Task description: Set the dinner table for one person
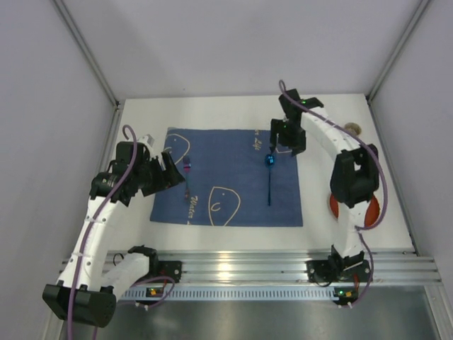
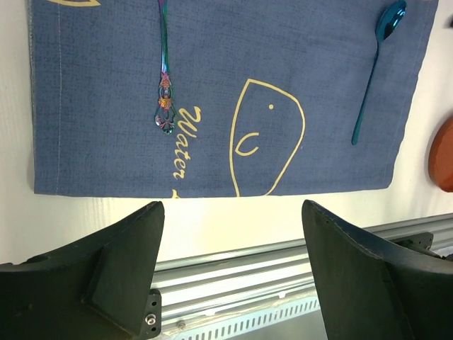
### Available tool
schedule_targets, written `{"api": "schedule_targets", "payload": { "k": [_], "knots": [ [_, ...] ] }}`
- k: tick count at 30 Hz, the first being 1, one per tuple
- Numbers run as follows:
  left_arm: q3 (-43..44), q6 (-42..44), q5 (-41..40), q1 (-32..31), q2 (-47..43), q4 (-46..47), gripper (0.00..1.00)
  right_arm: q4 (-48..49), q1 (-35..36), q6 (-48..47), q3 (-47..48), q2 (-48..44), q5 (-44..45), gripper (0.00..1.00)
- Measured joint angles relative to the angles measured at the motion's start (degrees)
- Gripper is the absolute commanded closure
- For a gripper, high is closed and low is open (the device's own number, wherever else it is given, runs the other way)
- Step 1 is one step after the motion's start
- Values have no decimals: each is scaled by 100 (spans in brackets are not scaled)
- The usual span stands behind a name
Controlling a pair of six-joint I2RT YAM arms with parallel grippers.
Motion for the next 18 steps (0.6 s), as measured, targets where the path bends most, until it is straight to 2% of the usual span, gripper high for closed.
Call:
{"api": "schedule_targets", "payload": {
  "k": [4,9,13,18],
  "knots": [
    [-4,-15,50,-9,0,17,17,-103,-586,-149,-315,-1252,155,21],
    [-232,-116,190,-9,-107,138,17,-164,-1886,-334,-1652,-2787,389,21],
    [-472,-197,251,-9,-221,205,17,-245,-2330,-503,-2562,-2745,472,23],
    [-647,-260,313,-9,-380,232,17,-234,-2446,-651,-3034,-2288,487,29]
  ]
}}
